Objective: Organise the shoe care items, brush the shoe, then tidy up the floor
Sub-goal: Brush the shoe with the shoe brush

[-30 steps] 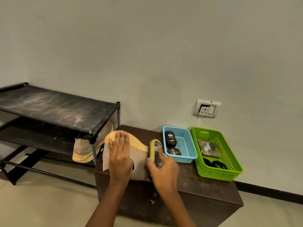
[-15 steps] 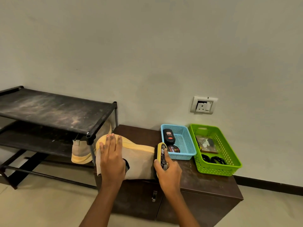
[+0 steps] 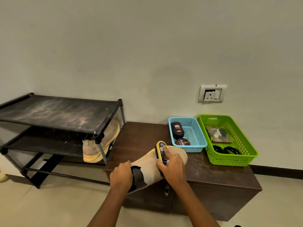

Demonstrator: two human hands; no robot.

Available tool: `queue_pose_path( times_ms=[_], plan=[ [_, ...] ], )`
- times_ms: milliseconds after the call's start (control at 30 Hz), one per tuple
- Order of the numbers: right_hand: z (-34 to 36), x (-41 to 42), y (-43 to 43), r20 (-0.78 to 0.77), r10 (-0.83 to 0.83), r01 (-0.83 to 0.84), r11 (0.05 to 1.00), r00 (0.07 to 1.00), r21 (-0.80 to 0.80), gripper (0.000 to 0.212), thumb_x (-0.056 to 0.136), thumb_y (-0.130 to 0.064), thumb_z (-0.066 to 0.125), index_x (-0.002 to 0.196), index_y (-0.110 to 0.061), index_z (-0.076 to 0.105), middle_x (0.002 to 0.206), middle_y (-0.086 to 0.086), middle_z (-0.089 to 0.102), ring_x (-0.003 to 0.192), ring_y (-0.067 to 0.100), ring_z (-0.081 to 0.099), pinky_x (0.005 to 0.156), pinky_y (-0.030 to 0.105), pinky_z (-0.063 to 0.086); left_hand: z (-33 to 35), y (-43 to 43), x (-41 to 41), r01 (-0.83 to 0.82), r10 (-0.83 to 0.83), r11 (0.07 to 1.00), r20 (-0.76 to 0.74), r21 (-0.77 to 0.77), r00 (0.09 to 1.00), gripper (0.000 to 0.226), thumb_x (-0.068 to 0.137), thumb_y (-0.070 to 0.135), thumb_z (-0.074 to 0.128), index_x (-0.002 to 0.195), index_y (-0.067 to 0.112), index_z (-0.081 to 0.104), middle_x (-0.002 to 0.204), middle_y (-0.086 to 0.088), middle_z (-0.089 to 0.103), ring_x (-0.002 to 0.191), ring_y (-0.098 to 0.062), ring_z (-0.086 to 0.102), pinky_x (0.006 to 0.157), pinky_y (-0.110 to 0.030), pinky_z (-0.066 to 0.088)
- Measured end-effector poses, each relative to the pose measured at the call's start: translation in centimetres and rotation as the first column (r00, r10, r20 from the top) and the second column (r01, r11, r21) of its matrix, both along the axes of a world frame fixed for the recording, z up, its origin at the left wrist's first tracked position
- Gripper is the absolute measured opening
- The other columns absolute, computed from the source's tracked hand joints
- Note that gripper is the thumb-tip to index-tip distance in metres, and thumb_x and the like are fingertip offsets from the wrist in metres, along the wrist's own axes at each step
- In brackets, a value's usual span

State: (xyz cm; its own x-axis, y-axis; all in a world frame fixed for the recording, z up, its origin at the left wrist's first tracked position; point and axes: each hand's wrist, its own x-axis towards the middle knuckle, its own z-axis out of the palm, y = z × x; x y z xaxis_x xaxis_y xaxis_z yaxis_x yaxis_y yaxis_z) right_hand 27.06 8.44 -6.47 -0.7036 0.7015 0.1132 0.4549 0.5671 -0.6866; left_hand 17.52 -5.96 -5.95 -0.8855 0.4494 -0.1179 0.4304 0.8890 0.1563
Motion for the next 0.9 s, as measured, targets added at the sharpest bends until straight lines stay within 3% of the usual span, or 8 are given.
queue_pose_path(
  times_ms=[100, 267, 367, 500, 633, 733, 900],
  plan=[
    [-0.2, -0.1, -0.1, 0.016, 0.025, -0.025, 0.999, 1.000, 0.032, 0.062, 0.086, -0.038, 0.057, 0.144, -0.030, 0.035, 0.090, 0.004, 0.044, 0.084, 0.017, 0.047, 0.077, 0.026, 0.040, 0.5, 0.8, -0.2, 0.024, -0.021, 0.998, 0.038, -0.064, 0.999, 0.022, 0.094, 0.018, 0.049, 0.116, 0.014, 0.052, 0.119, -0.005, 0.057, 0.111, -0.024, 0.057, 0.087, -0.033, 0.048],
    [-0.7, -0.2, -0.1, -0.043, 0.052, -0.050, 0.998, 0.998, 0.032, 0.062, 0.084, -0.037, 0.060, 0.142, -0.031, 0.038, 0.089, 0.005, 0.048, 0.080, 0.016, 0.050, 0.069, 0.021, 0.036, 1.1, 2.4, -1.6, 0.159, -0.154, 0.983, 0.067, -0.088, 0.986, 0.025, 0.091, 0.018, 0.054, 0.114, 0.011, 0.054, 0.116, -0.008, 0.058, 0.108, -0.026, 0.058, 0.084, -0.033, 0.048],
    [-0.8, 0.0, 0.0, -0.044, 0.048, -0.046, 0.998, 0.998, 0.043, 0.062, 0.085, -0.037, 0.060, 0.142, -0.031, 0.039, 0.091, 0.004, 0.047, 0.084, 0.016, 0.050, 0.072, 0.021, 0.038, 1.4, 2.9, -2.4, 0.275, -0.270, 0.961, 0.122, -0.034, 0.955, 0.037, 0.089, 0.012, 0.048, 0.125, 0.018, 0.055, 0.116, -0.009, 0.060, 0.106, -0.029, 0.059, 0.085, -0.037, 0.051],
    [-0.7, 0.1, 0.0, -0.035, 0.041, -0.039, 0.998, 0.999, 0.056, 0.062, 0.084, -0.039, 0.061, 0.142, -0.033, 0.038, 0.092, 0.004, 0.046, 0.084, 0.015, 0.049, 0.072, 0.019, 0.035, 1.3, 3.5, -2.7, 0.338, -0.336, 0.941, 0.195, 0.026, 0.921, 0.053, 0.094, 0.016, 0.042, 0.145, 0.026, 0.030, 0.129, -0.011, 0.054, 0.114, -0.028, 0.054, 0.096, -0.038, 0.046],
    [-0.8, 0.1, 0.2, -0.066, 0.045, -0.041, 0.997, 0.997, 0.061, 0.061, 0.083, -0.038, 0.062, 0.141, -0.033, 0.041, 0.090, 0.005, 0.048, 0.081, 0.015, 0.050, 0.070, 0.018, 0.035, 1.1, 3.8, -1.9, 0.343, -0.339, 0.939, 0.083, -0.039, 0.937, 0.031, 0.097, 0.017, 0.042, 0.128, 0.017, 0.047, 0.124, -0.009, 0.057, 0.112, -0.028, 0.055, 0.091, -0.036, 0.046],
    [-0.3, 0.2, 0.2, -0.092, 0.025, -0.021, 0.999, 0.995, 0.050, 0.061, 0.084, -0.038, 0.062, 0.141, -0.034, 0.040, 0.088, 0.004, 0.046, 0.079, 0.014, 0.048, 0.070, 0.019, 0.034, 0.5, 3.9, -1.7, 0.287, -0.287, 0.958, 0.024, 0.001, 0.958, 0.025, 0.096, 0.024, 0.047, 0.120, 0.018, 0.048, 0.122, -0.005, 0.058, 0.112, -0.025, 0.056, 0.089, -0.033, 0.046],
    [2.1, 0.2, -1.5, -0.196, -0.006, 0.024, 0.996, 0.981, 0.087, 0.063, 0.083, -0.043, 0.061, 0.141, -0.040, 0.036, 0.093, 0.002, 0.047, 0.084, 0.012, 0.050, 0.073, 0.018, 0.038, 1.0, 3.9, -0.6, 0.324, -0.276, 0.937, -0.291, 0.132, 0.916, 0.073, 0.085, 0.026, 0.066, 0.145, 0.009, 0.026, 0.149, -0.010, 0.034, 0.138, -0.023, 0.033, 0.112, -0.030, 0.026]
  ],
)
